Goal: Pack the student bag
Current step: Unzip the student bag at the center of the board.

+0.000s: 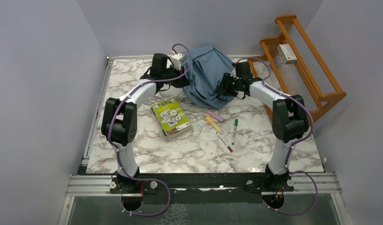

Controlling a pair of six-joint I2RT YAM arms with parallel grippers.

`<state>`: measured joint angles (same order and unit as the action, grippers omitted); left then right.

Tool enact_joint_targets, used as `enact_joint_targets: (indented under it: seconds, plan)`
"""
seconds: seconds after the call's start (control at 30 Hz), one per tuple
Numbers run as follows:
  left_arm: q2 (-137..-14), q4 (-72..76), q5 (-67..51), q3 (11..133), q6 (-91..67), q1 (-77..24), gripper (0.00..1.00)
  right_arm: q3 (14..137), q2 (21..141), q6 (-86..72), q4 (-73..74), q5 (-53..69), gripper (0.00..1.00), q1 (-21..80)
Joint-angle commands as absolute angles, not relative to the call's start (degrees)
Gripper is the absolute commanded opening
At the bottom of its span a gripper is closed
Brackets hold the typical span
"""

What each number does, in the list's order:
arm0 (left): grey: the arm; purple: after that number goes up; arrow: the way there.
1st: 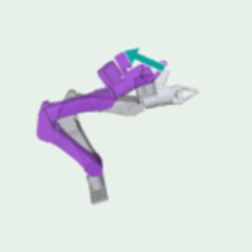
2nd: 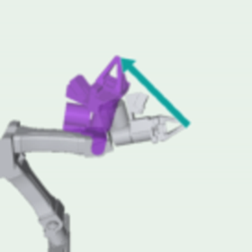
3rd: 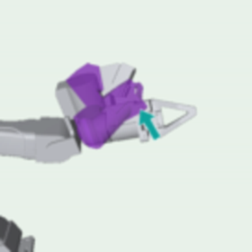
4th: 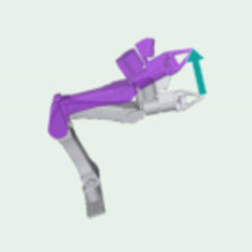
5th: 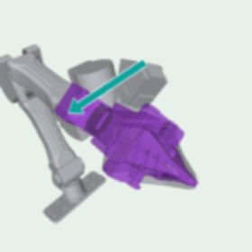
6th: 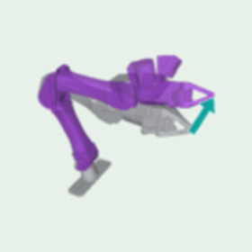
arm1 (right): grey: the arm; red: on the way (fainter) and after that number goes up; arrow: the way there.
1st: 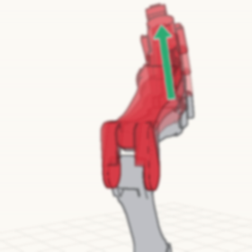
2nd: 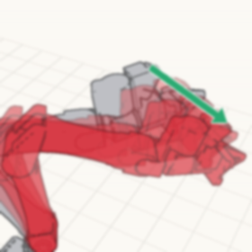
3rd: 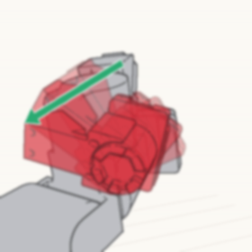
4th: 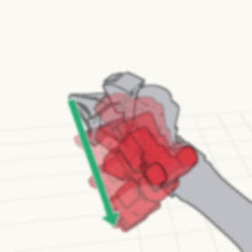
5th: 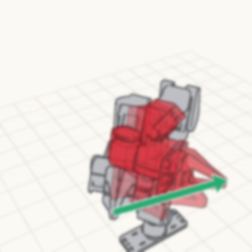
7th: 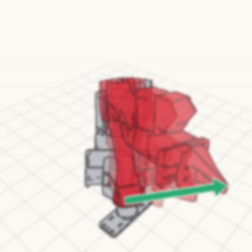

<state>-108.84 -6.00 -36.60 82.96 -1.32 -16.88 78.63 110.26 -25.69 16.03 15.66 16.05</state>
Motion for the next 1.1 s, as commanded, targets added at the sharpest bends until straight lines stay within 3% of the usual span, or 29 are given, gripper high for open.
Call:
enact_joint_targets:
  seconds: [0.0,0.73,0.87,1.07]
  plan:
    - [-106.5,-3.0,-37.7,82.4,-1.5,-16.9,0.00,77.6,111.5,-32.0,8.8,13.7,0.49,15.9]
    - [-106.8,-3.0,-38.6,82.5,-1.5,-17.1,0.00,82.1,118.9,-32.2,9.5,12.9,0.41,15.9]
    - [-106.7,-3.1,-38.5,82.5,-1.4,-17.4,0.00,82.9,119.6,-31.7,9.8,12.0,0.34,15.9]
    - [-106.6,-3.3,-38.2,82.5,-1.2,-17.6,0.00,79.2,115.6,-30.3,5.5,11.2,0.18,15.9]
